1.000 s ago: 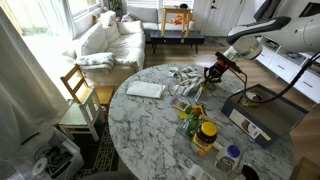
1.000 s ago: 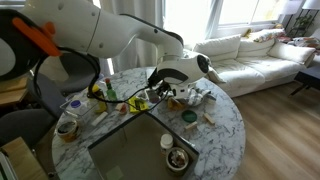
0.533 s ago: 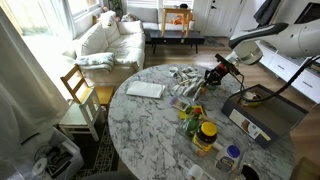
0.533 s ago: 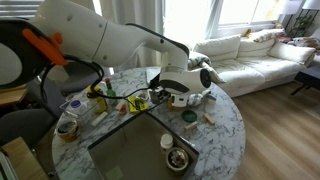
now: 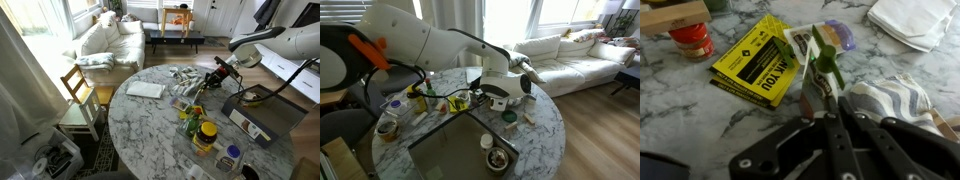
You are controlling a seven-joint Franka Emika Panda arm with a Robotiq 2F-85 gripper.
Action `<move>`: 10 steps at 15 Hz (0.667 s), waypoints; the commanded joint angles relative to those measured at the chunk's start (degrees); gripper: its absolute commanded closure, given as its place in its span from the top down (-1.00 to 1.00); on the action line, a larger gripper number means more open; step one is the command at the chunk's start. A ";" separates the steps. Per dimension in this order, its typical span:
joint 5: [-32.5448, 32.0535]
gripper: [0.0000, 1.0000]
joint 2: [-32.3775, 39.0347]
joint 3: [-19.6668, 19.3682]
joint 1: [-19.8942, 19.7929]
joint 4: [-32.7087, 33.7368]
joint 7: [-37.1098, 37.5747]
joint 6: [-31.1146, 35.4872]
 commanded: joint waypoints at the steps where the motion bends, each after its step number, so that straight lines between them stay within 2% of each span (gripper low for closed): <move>1: 0.53 -0.18 0.03 -1.10 0.21 0.56 1.20 -0.88; 8: -0.74 0.87 -3.90 -1.98 1.40 -0.93 -1.15 0.42; 9: -1.47 1.00 -4.80 -2.14 1.88 -1.24 -2.06 0.53; 10: -1.88 1.00 -5.59 -2.14 2.27 -1.63 -2.82 0.57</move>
